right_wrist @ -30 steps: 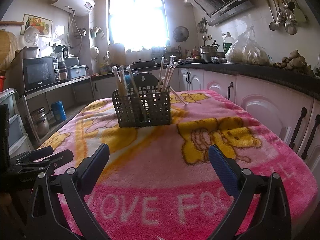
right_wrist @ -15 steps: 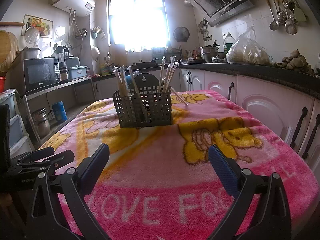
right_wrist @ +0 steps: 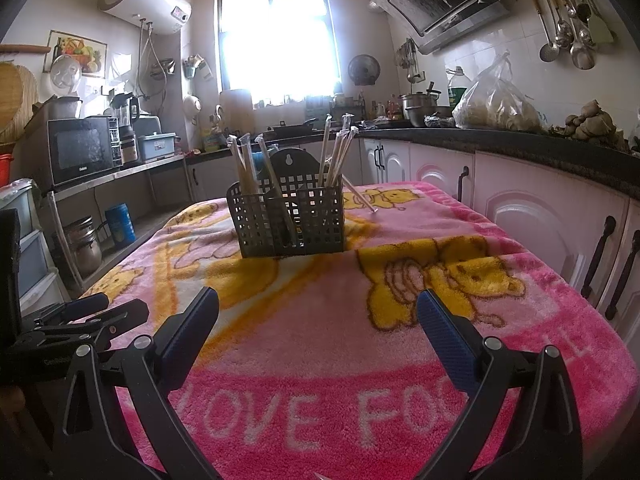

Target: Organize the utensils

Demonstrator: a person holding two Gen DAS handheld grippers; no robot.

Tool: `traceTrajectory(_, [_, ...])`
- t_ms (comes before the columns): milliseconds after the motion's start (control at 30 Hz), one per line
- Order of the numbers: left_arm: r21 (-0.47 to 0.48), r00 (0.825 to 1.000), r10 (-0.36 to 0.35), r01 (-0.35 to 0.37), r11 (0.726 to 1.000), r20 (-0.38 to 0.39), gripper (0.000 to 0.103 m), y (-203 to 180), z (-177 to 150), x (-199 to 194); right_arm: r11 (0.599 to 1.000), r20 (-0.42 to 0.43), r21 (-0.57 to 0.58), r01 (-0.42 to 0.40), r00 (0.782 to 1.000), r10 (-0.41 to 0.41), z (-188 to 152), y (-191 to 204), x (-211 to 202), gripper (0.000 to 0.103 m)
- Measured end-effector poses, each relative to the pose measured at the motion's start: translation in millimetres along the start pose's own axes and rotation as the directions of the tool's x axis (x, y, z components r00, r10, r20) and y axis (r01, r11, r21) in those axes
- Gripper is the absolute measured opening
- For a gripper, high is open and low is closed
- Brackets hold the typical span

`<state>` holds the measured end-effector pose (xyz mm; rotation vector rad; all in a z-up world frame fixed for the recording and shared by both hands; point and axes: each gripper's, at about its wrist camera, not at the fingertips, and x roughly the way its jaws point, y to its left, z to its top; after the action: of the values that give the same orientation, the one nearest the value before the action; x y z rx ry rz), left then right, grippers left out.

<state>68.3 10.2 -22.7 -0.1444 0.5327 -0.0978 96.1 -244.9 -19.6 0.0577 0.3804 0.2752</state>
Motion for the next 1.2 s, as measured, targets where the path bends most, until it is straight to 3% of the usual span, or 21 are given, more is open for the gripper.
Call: traceTrajectory(1200, [0.014, 1.0, -0.012, 0.011, 1.0, 0.014, 0.092, -5.1, 4.2, -5.8, 1.0, -0.004, 0.003, 0.003, 1.0, -0.003, 0.3, -1.3, 0.8, 0.097])
